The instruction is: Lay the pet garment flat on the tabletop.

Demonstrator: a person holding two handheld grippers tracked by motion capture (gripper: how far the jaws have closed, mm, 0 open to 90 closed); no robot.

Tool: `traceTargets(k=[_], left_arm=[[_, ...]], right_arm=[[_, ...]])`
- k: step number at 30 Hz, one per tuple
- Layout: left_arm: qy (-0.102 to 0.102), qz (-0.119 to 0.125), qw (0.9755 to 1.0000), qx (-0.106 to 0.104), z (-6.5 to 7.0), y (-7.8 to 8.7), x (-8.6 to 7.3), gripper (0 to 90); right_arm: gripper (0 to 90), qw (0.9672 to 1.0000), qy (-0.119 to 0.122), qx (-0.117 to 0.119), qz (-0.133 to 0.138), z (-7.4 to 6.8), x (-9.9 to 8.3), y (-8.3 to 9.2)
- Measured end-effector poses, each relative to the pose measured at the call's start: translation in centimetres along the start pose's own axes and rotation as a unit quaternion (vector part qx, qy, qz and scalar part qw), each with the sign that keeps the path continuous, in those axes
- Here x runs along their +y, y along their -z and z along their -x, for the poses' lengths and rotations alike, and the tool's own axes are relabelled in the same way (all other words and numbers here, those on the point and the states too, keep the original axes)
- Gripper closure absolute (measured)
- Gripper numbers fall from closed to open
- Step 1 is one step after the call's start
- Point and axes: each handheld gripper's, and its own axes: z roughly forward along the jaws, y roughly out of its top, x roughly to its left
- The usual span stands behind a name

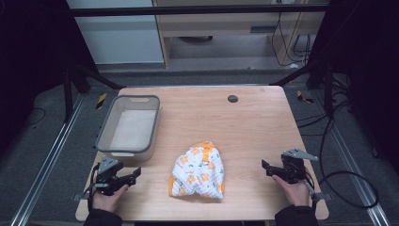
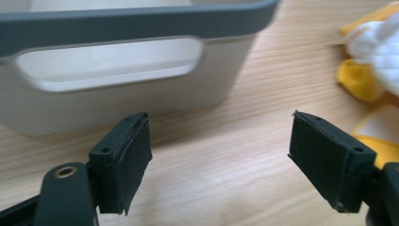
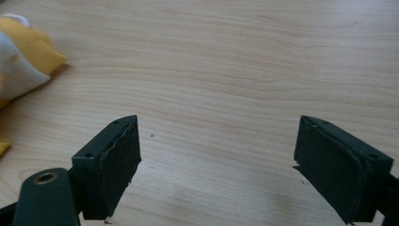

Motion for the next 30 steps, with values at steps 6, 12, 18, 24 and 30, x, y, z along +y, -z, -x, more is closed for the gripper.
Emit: traceTargets(k=[6,12,18,24,30], left_arm=[[-0.008,0.005,0.9998,-0.015,0.9,0.8,0.3,25.9],[-0.009,0.008,0.9998,-0.016,1.1,1.2,0.4,27.5],[-0.027,0.017,0.9994,-0.012,1.4,1.7,0.9,27.3],[-0.016,0.044,0.9988,-0.017,1.4,2.6,2.0,27.2],[-0.014,0.065,0.9976,-0.023,1.4,3.0,3.3,27.3]], right_arm=[[15.9,0.9998,0.008,0.017,0.007,-1.1,0.1,0.5],[18.4,0.9994,0.021,0.024,0.012,-1.8,0.3,0.6],[18.9,0.9992,0.025,0.028,0.016,-2.3,0.6,1.0],[19.6,0.9988,0.029,0.029,0.028,-2.6,1.5,1.4],[19.5,0.9982,0.026,0.037,0.040,-2.3,2.7,2.1]])
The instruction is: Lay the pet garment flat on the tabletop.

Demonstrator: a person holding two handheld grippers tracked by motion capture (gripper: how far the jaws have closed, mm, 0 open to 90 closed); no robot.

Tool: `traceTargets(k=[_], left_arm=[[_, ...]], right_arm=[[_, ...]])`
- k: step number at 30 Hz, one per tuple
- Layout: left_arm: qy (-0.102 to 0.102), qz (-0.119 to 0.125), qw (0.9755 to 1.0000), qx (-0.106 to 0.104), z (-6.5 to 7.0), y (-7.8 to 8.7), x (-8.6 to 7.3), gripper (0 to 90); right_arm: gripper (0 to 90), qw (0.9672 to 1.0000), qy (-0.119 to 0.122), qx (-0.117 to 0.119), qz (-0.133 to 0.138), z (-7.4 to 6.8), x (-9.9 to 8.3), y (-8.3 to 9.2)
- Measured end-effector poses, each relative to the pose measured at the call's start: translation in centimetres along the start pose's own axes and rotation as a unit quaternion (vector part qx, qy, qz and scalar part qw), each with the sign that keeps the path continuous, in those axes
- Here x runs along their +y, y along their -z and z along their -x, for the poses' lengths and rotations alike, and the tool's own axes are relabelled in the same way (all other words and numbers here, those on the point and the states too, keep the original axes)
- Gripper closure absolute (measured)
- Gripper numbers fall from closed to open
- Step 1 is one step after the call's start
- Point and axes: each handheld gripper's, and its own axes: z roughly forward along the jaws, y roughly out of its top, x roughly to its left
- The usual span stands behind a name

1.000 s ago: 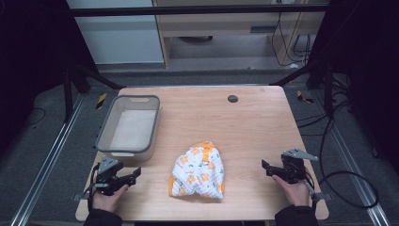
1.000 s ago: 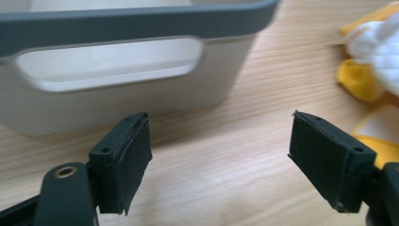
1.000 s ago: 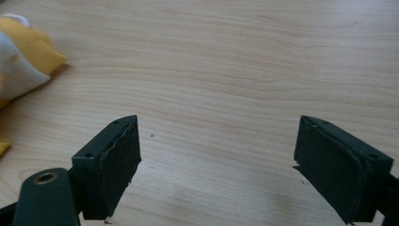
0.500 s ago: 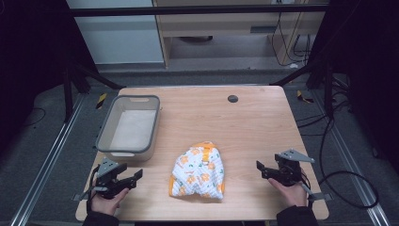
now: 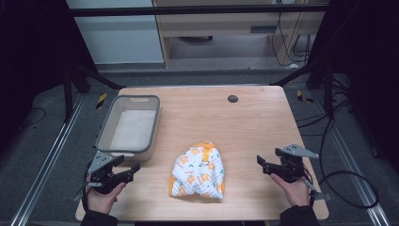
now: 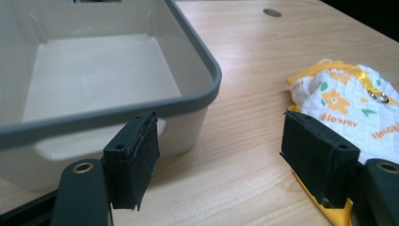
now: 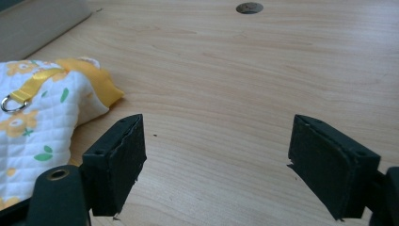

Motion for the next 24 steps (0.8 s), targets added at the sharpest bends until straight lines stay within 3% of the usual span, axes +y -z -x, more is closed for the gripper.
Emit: traceTargets(k=[9,17,24], left_arm=[[-0.009,0.010,0.9998,-0.012,0.5,-0.3,2.1,27.1],[-0.026,0.017,0.9992,-0.023,1.8,-1.2,3.7,27.3],[-0.042,0.010,0.9985,-0.033,3.2,-2.9,5.1,26.9]], right_arm=[[19.2,0.9999,0.000,0.001,0.011,-0.1,1.1,0.4],[20.4,0.9996,0.012,0.021,0.014,-1.4,3.1,-0.1],[20.6,0.9987,0.021,0.041,0.022,-2.7,4.9,-0.6]])
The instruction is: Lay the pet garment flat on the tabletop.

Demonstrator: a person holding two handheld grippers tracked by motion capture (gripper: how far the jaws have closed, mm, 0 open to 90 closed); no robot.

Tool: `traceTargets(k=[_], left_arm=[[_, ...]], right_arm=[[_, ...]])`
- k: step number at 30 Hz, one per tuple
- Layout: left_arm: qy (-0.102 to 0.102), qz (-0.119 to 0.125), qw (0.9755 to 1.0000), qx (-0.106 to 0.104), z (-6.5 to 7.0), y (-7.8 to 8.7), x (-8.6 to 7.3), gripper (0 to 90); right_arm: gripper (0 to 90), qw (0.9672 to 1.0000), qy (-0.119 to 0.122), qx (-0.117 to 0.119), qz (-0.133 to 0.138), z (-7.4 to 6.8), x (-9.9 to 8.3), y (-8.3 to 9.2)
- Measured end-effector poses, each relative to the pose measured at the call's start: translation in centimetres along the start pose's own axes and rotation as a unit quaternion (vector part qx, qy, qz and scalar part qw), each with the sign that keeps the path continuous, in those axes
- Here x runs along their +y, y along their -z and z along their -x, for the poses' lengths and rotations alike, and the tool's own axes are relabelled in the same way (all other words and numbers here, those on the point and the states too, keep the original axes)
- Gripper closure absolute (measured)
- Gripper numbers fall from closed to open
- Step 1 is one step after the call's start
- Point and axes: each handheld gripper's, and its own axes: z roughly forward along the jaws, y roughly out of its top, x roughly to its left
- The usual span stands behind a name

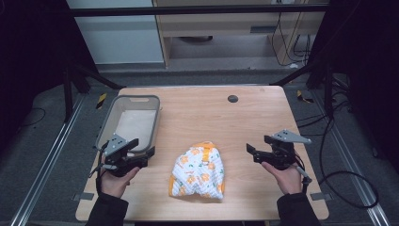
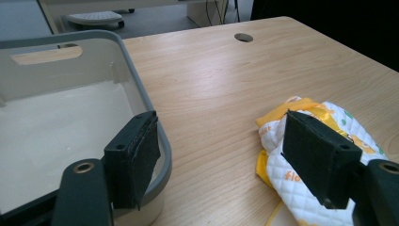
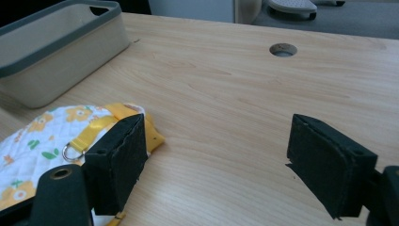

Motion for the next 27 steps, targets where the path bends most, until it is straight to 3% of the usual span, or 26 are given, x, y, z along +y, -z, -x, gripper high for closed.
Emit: traceTargets(k=[12,19,27], left_arm=[[-0.014,-0.023,0.9996,-0.011,1.4,-2.8,0.5,27.6],[-0.024,-0.047,0.9984,-0.021,2.4,-4.9,0.1,28.0],[-0.028,-0.063,0.9970,-0.036,3.1,-6.1,-0.6,29.5]], right_arm=[[23.8,0.9995,0.013,0.028,-0.004,-1.7,1.3,-1.8],[29.6,0.9986,0.023,0.040,-0.026,-2.6,0.9,-3.4],[33.4,0.9972,0.027,0.058,-0.037,-3.3,0.0,-4.7]])
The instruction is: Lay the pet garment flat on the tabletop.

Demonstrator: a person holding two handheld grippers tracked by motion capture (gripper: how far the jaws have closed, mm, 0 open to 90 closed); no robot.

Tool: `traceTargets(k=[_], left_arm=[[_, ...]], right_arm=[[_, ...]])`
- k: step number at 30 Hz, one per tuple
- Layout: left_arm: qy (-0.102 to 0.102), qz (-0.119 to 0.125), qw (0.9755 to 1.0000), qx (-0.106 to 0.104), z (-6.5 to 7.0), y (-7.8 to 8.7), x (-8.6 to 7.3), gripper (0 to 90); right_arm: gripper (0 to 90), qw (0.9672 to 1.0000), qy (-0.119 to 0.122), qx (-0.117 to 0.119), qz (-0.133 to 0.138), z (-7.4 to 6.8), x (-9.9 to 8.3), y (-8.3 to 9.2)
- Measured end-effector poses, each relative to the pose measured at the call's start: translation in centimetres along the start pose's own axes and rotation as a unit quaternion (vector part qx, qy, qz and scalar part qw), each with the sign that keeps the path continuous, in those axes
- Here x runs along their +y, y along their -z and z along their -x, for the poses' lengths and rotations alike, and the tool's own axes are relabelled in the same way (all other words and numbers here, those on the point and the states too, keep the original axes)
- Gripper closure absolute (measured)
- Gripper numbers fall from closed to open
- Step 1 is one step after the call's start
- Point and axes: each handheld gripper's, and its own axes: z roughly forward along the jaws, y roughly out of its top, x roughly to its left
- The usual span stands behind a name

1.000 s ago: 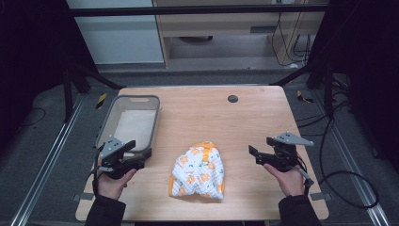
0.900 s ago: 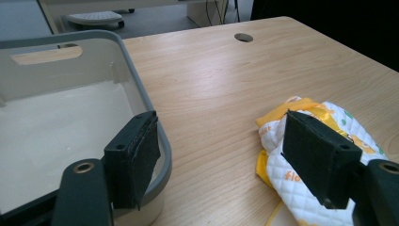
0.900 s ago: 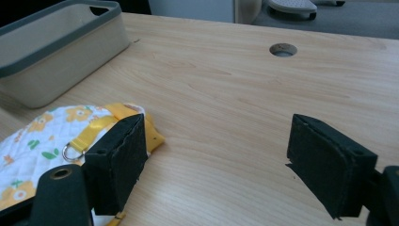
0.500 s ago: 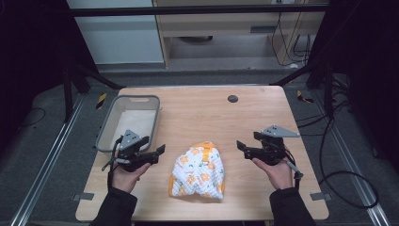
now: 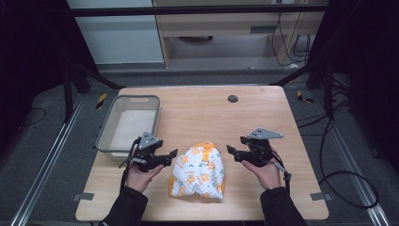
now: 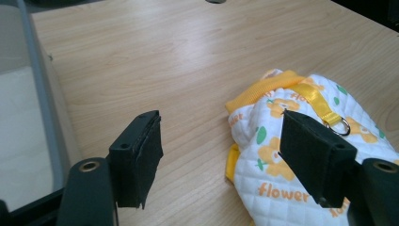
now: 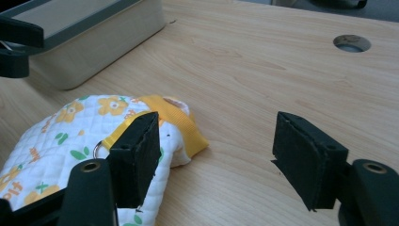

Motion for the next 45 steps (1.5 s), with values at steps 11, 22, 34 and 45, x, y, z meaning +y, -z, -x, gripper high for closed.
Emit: traceTargets(k=[11,22,34,45], left_arm=[[-0.013,-0.030,0.9993,-0.015,1.1,-2.3,-0.9,31.2],[-0.012,-0.054,0.9979,-0.035,1.4,-3.9,-1.6,33.8],[0.011,-0.085,0.9930,-0.081,1.4,-4.7,-2.5,60.2],[-0.009,-0.094,0.9919,-0.085,2.0,-4.5,-2.6,82.0]], right_arm=[[36.9,0.9992,0.012,0.017,-0.033,-0.9,-1.5,-2.0],[42.8,0.9975,0.013,0.042,-0.056,-1.8,-2.5,-3.9],[65.7,0.9936,0.027,0.078,-0.078,-2.5,-3.3,-5.2],[84.9,0.9912,0.017,0.099,-0.085,-2.3,-3.2,-4.9]])
